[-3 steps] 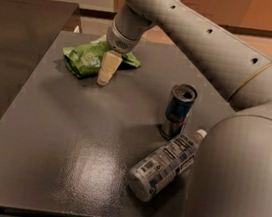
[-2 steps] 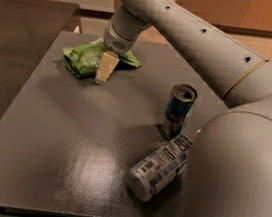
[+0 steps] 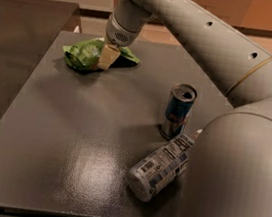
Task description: Move green rice chip bag near redbull can
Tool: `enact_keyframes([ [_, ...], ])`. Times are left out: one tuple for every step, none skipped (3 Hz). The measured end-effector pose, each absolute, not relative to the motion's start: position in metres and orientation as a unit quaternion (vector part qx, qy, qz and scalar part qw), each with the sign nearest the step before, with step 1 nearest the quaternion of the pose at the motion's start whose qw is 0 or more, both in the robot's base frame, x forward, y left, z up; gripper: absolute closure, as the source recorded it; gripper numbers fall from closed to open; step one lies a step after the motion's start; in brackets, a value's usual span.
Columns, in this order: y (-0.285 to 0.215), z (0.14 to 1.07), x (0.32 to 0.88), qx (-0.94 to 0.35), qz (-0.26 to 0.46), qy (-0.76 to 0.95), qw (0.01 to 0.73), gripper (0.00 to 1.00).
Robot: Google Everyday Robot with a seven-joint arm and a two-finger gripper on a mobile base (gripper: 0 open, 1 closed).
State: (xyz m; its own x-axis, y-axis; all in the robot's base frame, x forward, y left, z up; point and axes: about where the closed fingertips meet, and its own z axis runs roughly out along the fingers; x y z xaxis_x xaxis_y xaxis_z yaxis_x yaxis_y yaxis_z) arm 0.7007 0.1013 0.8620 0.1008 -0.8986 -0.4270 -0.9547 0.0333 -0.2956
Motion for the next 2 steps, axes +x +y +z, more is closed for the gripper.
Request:
enact_keyframes([
  [0.091, 0.881, 0.697, -0.69, 0.045, 0.672, 0.266, 0.86],
  [0.072, 0.905, 0.697, -0.678, 0.025, 0.684, 0.267, 1.0],
])
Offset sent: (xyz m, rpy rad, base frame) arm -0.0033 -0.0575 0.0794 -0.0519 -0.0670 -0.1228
